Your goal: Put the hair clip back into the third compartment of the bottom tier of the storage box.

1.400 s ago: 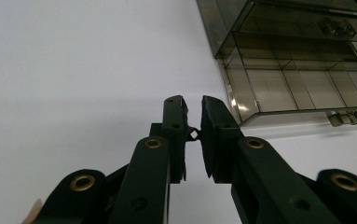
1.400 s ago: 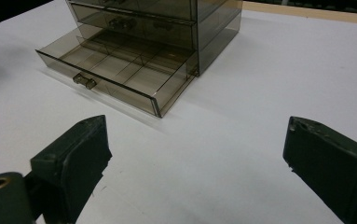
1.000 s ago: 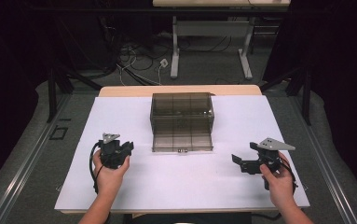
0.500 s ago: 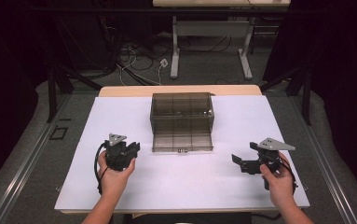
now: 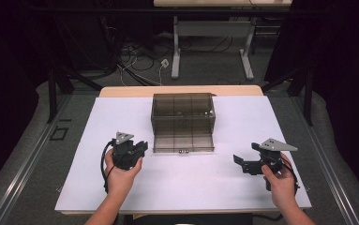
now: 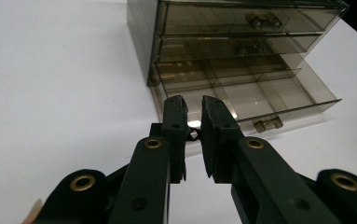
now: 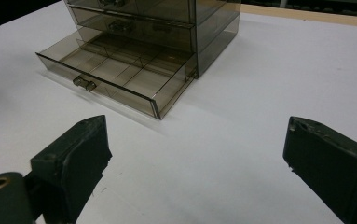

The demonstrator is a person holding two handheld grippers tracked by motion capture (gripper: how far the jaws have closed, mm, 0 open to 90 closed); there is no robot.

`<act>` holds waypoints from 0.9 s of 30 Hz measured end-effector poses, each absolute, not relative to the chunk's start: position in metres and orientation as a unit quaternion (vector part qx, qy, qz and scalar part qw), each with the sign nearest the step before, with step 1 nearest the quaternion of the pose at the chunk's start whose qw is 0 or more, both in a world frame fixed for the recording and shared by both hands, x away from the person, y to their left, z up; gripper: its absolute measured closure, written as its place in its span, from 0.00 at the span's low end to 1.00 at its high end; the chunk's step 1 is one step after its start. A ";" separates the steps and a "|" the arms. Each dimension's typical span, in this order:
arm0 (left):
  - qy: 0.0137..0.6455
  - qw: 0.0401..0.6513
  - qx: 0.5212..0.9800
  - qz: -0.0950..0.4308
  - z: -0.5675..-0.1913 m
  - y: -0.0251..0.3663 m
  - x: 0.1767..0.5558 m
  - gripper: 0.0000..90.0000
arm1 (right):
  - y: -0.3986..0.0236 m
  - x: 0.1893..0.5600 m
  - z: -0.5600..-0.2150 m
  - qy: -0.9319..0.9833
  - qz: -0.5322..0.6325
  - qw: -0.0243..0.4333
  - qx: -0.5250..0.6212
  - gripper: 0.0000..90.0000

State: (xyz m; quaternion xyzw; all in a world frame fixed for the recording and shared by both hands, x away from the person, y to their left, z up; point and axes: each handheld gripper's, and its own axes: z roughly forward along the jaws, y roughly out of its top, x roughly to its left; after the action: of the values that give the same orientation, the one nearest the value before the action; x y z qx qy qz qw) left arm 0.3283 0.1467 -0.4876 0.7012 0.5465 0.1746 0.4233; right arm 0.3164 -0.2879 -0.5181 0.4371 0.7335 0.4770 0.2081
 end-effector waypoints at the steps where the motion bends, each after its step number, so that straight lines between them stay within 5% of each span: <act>1: 0.545 0.422 0.703 0.174 -0.487 0.145 0.329 0.89 | -0.288 0.317 -0.518 0.734 0.477 0.210 0.436 0.07; 27: 0.520 0.437 0.718 0.153 -0.475 0.104 0.356 0.89 | -0.292 0.315 -0.515 0.727 0.480 0.210 0.443 0.07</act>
State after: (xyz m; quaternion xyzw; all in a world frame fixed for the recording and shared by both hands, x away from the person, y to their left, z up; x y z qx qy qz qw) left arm 0.3558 0.1043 -0.4755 0.7180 0.5199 0.1534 0.4367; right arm 0.3147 -0.2920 -0.5152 0.4431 0.7272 0.4801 0.2103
